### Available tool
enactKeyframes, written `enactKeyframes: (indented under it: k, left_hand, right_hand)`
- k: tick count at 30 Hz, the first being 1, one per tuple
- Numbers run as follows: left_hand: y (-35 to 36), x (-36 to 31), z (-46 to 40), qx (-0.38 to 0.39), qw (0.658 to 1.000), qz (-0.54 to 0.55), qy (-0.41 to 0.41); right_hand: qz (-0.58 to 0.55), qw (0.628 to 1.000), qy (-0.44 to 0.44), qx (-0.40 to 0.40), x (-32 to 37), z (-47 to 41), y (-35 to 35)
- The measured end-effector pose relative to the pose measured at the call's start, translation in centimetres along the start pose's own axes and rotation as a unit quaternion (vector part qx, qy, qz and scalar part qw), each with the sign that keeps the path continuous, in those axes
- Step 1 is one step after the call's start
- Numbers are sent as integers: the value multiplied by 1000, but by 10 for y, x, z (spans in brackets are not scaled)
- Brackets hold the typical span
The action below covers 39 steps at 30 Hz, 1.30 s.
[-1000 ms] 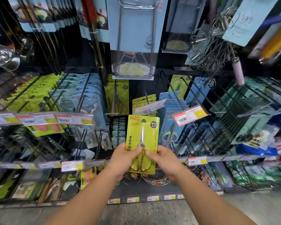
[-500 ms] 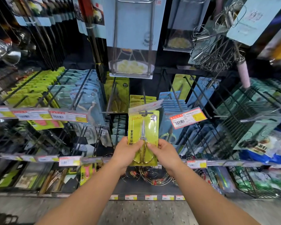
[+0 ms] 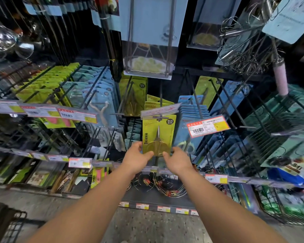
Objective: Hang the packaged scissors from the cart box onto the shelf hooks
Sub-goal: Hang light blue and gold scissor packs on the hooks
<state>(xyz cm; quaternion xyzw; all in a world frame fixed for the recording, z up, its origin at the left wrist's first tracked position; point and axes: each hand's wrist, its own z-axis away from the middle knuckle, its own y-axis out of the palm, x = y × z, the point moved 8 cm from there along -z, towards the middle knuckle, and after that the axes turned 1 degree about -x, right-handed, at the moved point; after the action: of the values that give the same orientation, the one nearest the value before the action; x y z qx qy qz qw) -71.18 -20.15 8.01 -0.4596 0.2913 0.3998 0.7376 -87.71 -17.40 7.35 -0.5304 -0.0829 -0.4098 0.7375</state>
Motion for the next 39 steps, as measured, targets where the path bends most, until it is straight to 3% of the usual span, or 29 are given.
enactKeyframes:
  k: [4,8,11,19,28,34,39]
  left_hand:
    - [-4,14,7,-1,992,-126,1]
    - [-16,26,24,-30,953,-301,23]
    - [-32,44,38,-53,933,-356,14]
    - [-114,108,103,-157,922,-347,-75]
    - [-231,208,193,-214,904,-313,-197]
    - [-318,286,253,-255,894,-283,-237]
    - [-377,335,292,-271,885,-267,-268]
  right_hand:
    - [64,997,-3,52,-14,2,16]
    - [150,983,-85,61,4,10,34]
    - [205,963,-161,69,32,20,55]
    - [276,891,-337,126,118,83,136]
    - [331,793,-476,185,223,193,259]
    - [354,731,-544,210,285,285,356]
    - [362,719,-547,231,324,332,418]
